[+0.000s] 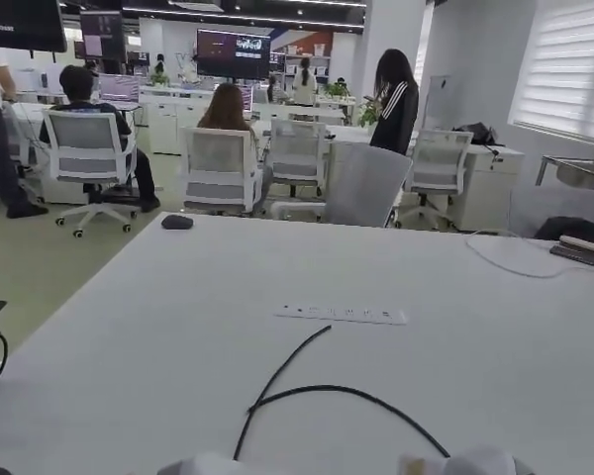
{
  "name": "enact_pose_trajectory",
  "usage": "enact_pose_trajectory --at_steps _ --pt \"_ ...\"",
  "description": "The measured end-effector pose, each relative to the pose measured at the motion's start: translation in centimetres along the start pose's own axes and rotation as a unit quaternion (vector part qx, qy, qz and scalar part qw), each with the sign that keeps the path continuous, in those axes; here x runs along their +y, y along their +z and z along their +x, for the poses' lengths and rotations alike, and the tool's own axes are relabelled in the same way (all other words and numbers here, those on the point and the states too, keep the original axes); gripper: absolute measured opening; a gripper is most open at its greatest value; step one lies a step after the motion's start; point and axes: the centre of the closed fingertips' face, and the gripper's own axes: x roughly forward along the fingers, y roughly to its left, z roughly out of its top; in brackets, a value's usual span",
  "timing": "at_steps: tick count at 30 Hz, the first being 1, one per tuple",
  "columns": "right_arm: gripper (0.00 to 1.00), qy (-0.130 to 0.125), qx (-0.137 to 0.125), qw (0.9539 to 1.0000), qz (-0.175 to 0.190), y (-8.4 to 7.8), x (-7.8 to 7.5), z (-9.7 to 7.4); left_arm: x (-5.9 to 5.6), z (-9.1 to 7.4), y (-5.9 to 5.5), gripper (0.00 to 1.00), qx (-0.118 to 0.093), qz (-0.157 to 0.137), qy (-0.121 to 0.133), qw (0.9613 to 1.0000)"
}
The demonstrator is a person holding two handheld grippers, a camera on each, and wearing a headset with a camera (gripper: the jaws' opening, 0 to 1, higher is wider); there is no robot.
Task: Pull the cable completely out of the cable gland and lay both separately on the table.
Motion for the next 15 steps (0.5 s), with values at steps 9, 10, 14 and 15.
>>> enact_pose_trajectory --at_steps 9,10,14,15 --pt "0.05 -0.01 0.027 0.9987 0.042 -2.0 -0.9 0.0 -0.2 0.1 0.0 0.14 0.001 0.002 -0.002 1.0" --pt "0.05 -0.012 0.032 0.998 0.053 -2.3 -1.0 0.0 -0.2 0.1 0.1 0.14 0.001 0.002 -0.003 1.0" --pt "0.06 -0.013 0.039 0.9974 0.059 -2.6 -1.1 0.1 -0.2 0.2 0.2 0.14 -0.001 0.002 -0.003 1.0" --pt "0.06 -0.013 0.041 0.9973 0.06 -2.6 -1.0 0.1 -0.2 0.2 0.2 0.14 0.0 0.003 -0.002 1.0"
